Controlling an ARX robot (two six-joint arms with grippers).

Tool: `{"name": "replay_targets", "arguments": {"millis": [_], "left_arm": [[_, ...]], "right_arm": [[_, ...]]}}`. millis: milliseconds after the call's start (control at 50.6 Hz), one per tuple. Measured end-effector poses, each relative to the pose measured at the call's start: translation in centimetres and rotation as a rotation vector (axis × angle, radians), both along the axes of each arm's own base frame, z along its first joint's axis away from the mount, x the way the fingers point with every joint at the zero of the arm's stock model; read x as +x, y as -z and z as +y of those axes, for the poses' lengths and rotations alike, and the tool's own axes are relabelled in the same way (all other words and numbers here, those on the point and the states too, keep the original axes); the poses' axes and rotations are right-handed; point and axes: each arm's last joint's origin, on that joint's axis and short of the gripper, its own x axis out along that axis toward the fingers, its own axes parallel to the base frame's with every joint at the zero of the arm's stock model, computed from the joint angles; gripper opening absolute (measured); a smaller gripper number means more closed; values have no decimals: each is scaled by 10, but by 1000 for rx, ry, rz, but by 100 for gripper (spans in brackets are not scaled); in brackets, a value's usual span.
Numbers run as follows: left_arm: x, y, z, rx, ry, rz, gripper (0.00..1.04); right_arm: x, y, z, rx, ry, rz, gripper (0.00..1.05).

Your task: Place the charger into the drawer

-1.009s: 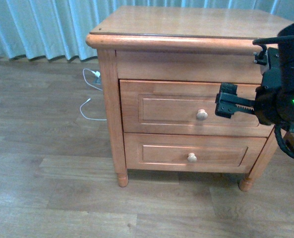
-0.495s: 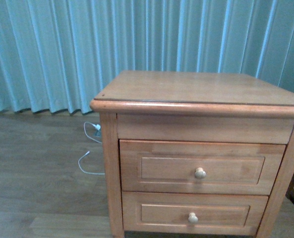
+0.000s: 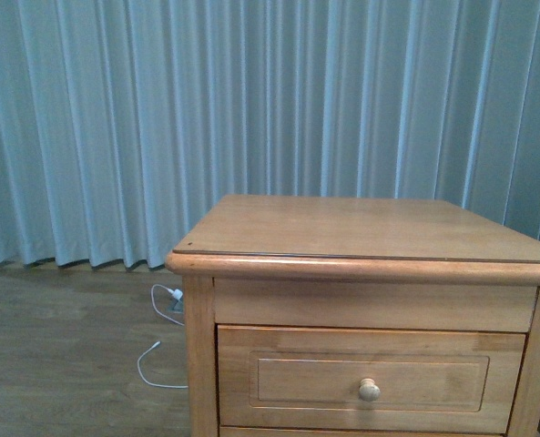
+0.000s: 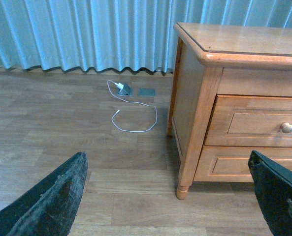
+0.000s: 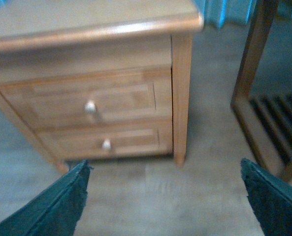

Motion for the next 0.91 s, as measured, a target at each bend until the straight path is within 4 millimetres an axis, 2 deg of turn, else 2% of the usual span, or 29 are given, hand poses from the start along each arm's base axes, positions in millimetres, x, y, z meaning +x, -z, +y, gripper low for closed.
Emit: {"name": "replay_targets", "arguments": {"millis": [59,138,218,435,910], "left_arm": [[0,0,0,0,0,0,99],[0,0,0,0,0,0,99],[0,0,0,0,0,0,99],[0,0,0,0,0,0,99],[0,0,0,0,0,0,99]], "right_arm": [[-5,7,1,-46,-4,-138,80],[-11,6,6,-85,35,-234,66],[-11,13,13,-90,-11,-237,48],[-11,26,13,-96,-9,-232,2],[-11,45,13,-99,-9,-232,2]]}}
